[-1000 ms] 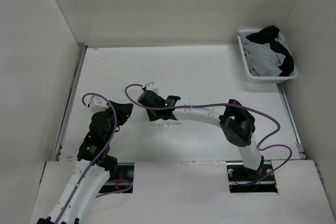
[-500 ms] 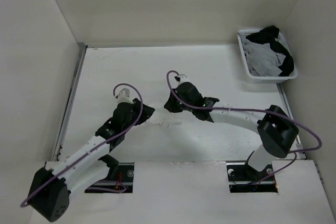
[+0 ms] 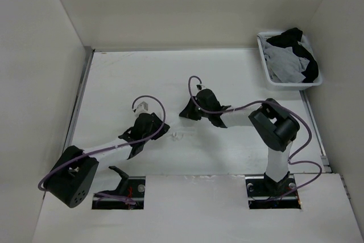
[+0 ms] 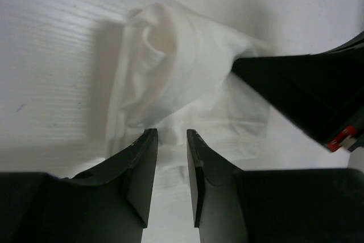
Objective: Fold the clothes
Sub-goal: Fold the tank top
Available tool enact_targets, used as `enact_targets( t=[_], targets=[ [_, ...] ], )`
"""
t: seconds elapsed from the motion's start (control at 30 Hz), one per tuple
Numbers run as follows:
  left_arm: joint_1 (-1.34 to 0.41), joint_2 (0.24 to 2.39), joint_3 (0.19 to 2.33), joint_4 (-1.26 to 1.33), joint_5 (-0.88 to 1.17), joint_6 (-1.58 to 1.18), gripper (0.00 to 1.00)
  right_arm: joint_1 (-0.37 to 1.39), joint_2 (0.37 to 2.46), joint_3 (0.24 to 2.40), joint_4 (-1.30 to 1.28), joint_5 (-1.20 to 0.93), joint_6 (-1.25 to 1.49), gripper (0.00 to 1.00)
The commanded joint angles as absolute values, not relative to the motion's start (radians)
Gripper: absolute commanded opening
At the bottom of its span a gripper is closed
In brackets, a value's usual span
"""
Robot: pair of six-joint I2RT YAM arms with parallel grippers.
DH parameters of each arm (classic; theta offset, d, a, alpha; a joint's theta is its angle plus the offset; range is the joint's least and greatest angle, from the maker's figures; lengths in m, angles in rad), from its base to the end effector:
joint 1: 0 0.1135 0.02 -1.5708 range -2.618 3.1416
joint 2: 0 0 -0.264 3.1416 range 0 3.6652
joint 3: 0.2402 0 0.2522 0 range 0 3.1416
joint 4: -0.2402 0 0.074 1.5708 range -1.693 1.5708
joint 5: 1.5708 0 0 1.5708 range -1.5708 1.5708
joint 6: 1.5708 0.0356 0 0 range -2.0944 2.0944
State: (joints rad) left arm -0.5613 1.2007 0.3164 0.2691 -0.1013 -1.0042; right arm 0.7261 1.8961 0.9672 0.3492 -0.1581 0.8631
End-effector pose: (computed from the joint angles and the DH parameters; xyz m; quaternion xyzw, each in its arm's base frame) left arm 0.1844 -0.1117 0.1450 -0.2175 0.8601 -0.2920 0.3573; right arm 0.2882 0.2634 0.1436 0.0226 0.8775 0.3869 0.2825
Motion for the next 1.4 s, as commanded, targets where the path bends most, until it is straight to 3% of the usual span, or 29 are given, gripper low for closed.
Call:
enact_targets(
  t=[0.0,0.2,0.47,0.63,0.87,0.97,1.13,1.37],
  targets=[
    [-0.539,1.2,0.27,0.325,-0.114,-1.017,0.25,0.694,1.928,0.957,0.511,-0.176,0.943,0.09],
    [-0.495,1.138,0.216,0.305,-0.094,-1.019,0.27,0.677,1.957,0.957,0.5,-0.153,0.969,0.09],
    [-0.521,0.774,0.261,0.109,-0.133,-1.014,0.36,0.657,1.858,0.948,0.48,-0.115,0.945,0.1],
    [-0.478,0.66,0.331,-0.102,-0.262,-0.915,0.4,0.663,1.645,0.873,0.471,-0.098,0.864,0.2],
    [-0.346,0.669,0.387,-0.245,-0.305,-0.816,0.5,0.645,1.262,0.626,0.382,0.024,0.706,0.52],
    [-0.286,0.701,0.396,-0.267,-0.281,-0.808,0.51,0.625,1.129,0.537,0.325,0.109,0.661,0.6],
    [-0.197,0.747,0.408,-0.27,-0.226,-0.785,0.51,0.594,1.013,0.394,0.365,0.213,0.652,0.65],
    [-0.156,0.741,0.41,-0.278,-0.221,-0.773,0.49,0.536,1.052,0.328,0.445,0.236,0.667,0.65]
  ],
)
